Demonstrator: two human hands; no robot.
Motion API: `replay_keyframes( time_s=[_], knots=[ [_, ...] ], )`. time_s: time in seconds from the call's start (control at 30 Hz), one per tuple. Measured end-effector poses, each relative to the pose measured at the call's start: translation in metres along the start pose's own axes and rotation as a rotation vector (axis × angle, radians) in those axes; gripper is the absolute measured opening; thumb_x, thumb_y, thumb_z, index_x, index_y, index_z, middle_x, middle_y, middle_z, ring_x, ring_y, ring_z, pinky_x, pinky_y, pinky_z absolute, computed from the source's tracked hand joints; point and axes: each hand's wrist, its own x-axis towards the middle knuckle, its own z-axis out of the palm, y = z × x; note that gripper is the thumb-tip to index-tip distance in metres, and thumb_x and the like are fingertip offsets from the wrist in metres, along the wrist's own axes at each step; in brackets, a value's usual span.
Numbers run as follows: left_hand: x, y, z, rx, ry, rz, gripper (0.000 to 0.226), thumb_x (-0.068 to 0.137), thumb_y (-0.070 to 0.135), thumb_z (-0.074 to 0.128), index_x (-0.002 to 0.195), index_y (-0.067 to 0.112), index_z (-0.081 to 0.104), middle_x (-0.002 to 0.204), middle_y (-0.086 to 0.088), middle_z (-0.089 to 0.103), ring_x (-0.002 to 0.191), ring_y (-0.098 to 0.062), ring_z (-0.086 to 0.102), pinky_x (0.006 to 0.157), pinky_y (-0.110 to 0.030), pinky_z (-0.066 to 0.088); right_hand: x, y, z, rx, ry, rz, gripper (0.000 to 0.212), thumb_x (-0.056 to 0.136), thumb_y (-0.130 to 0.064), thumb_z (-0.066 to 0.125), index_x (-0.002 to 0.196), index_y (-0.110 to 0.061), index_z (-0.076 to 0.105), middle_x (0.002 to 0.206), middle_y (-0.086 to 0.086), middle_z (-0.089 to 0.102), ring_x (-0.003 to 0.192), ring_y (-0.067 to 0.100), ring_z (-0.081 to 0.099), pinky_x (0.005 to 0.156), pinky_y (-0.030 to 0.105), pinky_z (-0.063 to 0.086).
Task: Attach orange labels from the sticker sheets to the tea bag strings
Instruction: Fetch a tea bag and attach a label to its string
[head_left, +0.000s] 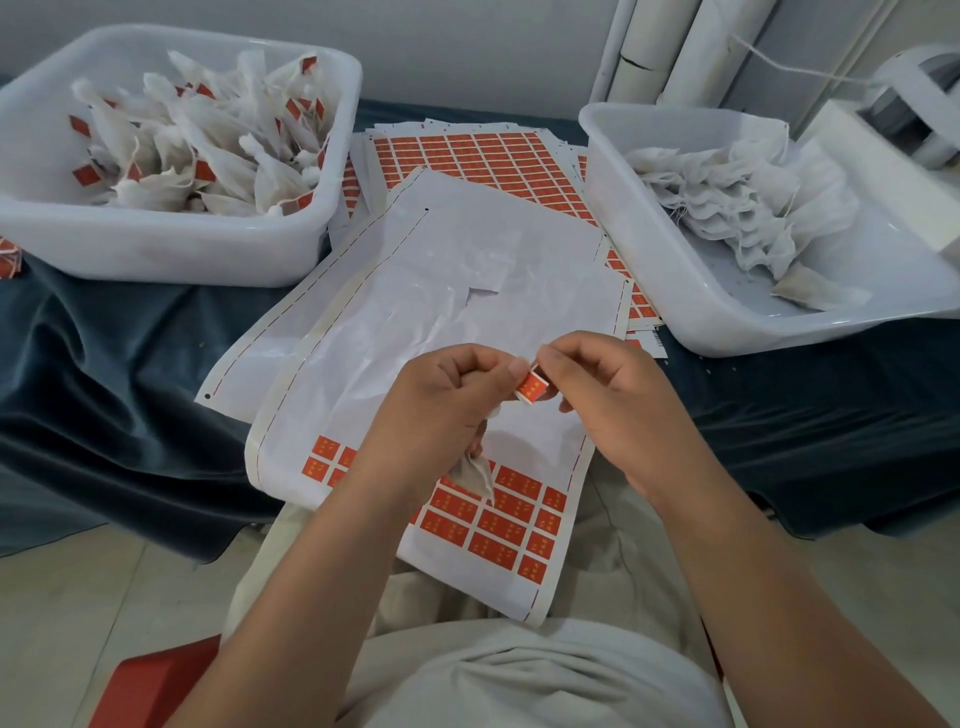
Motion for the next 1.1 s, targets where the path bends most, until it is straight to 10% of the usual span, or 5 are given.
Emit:
replay_keyframes(
  time_s=[0.23,0.4,0.57,0.73,1.1],
  knots=[
    [0.000,-0.002,0.007,0.096,0.097,0.178,0.030,0.100,0.045,0.063,0.129,0.049,0.054,0.066,0.016,0.073,0.071,0.001,0.071,0.059,0.000,0.045,-0.001,-0.003,0.006,0.030,-0.097,-0.005,0.021,0.096,-0.058,0.062,0.099,-0.041,0.075,0.093,-0.021,0.077,0.091,0.000,0.075,0.072,0.009,0.055],
    [-0.002,-0.001,0.009,0.055,0.118,0.132,0.018,0.102,0.055,0.053,0.118,0.062,0.058,0.084,0.038,0.070,0.079,0.017,0.065,0.057,-0.008,0.049,-0.001,-0.002,0.007,0.082,-0.082,0.005,0.012,0.100,-0.041,0.068,0.105,-0.032,0.074,0.092,-0.017,0.078,0.088,0.006,0.076,0.071,0.013,0.057],
    [-0.005,0.001,0.002,-0.133,-0.010,0.090,0.038,0.080,0.061,0.073,0.116,0.048,0.074,0.072,0.009,0.071,0.054,-0.004,0.058,0.056,-0.016,0.049,-0.004,-0.002,0.012,0.266,-0.084,0.122,0.031,0.095,-0.059,0.066,0.104,-0.032,0.076,0.095,-0.004,0.080,0.087,0.016,0.078,0.072,0.022,0.060],
    [-0.008,0.005,0.002,-0.325,-0.040,0.071,0.026,0.082,0.046,0.076,0.101,0.029,0.082,0.092,0.000,0.080,0.071,-0.009,0.074,0.066,-0.020,0.056,-0.005,-0.005,0.020,0.471,-0.261,0.236,0.063,0.086,-0.081,0.051,0.103,-0.027,0.079,0.095,0.010,0.078,0.087,0.020,0.076,0.074,0.026,0.059],
    [-0.012,0.009,0.008,-0.004,0.116,0.291,0.017,0.101,0.033,0.066,0.100,0.048,0.073,0.089,0.025,0.074,0.075,0.004,0.070,0.062,-0.007,0.050,-0.009,-0.008,0.020,0.212,-0.075,0.077,0.042,0.102,-0.061,0.045,0.090,-0.035,0.075,0.082,-0.001,0.078,0.077,0.017,0.077,0.068,0.023,0.060]
  ],
)
